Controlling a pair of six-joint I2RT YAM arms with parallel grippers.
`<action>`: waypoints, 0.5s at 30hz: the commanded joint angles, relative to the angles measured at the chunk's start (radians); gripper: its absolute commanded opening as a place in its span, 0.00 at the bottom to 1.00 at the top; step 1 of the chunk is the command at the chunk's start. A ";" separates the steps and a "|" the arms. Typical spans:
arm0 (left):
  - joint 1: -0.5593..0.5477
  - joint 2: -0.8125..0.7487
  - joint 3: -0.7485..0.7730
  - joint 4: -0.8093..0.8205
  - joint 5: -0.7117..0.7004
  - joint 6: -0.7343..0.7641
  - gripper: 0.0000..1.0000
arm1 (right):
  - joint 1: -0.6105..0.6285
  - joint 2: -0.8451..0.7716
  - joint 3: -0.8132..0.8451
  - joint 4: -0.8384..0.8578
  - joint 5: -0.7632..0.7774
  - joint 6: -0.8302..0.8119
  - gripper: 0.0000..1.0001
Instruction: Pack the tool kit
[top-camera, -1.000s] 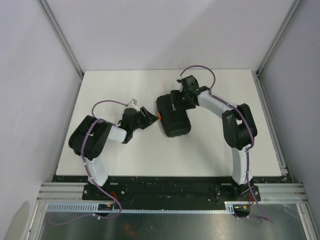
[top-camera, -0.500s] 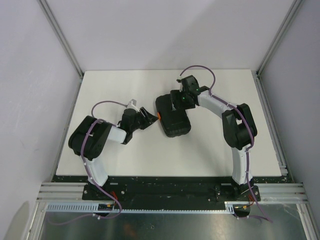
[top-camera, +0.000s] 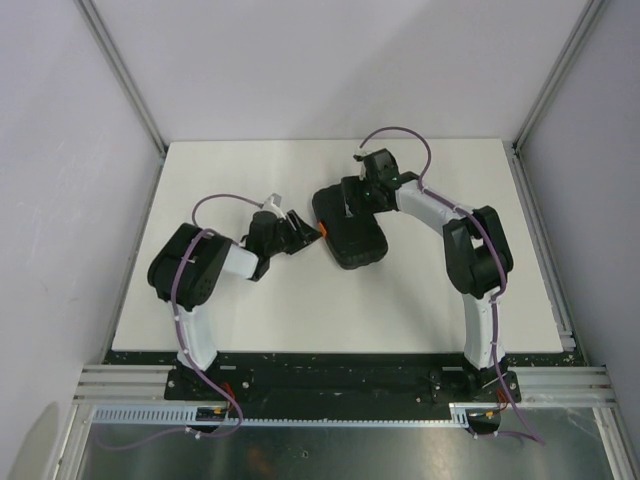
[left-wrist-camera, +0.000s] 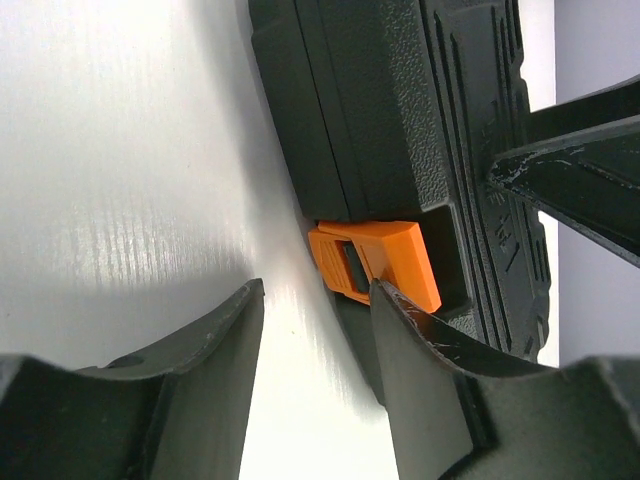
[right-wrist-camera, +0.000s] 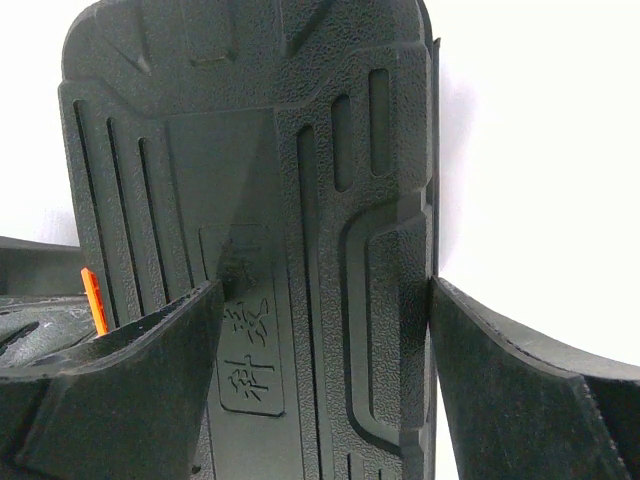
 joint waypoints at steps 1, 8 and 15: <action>-0.133 -0.011 0.182 0.372 0.223 -0.054 0.56 | 0.178 0.235 -0.105 -0.267 -0.317 -0.023 0.80; -0.133 -0.003 0.218 0.372 0.236 -0.047 0.56 | 0.189 0.279 -0.093 -0.304 -0.425 -0.067 0.77; -0.137 0.000 0.275 0.372 0.281 -0.006 0.53 | 0.222 0.299 -0.083 -0.332 -0.495 -0.109 0.77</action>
